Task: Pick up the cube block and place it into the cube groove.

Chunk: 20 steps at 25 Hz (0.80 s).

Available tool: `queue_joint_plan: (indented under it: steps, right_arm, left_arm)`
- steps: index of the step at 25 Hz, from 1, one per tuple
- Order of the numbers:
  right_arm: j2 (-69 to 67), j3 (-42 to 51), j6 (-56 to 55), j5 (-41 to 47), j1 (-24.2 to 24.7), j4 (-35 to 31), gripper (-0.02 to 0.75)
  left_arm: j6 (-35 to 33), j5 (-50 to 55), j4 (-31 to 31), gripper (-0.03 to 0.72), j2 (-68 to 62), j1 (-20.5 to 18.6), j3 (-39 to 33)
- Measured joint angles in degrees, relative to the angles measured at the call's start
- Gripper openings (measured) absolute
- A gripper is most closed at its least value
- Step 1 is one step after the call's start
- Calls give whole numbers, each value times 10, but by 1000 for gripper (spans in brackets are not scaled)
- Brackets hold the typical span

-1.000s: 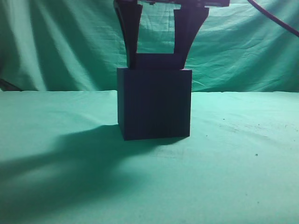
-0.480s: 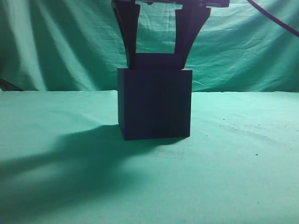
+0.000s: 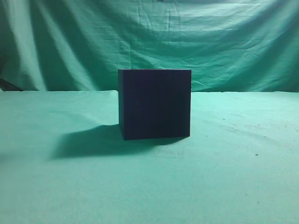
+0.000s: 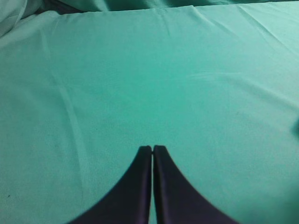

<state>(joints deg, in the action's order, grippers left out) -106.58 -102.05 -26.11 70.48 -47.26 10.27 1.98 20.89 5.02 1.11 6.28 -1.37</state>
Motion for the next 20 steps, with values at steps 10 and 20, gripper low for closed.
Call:
queue_joint_plan:
  steps: [10,20]
  right_arm:
    - [142,-13,39,13,0,-5,0]
    - [406,149,82,21,0,-15,0]
  left_arm:
    - [0,0,0,0,0,0,0]
    - [0,0,0,0,0,0,0]
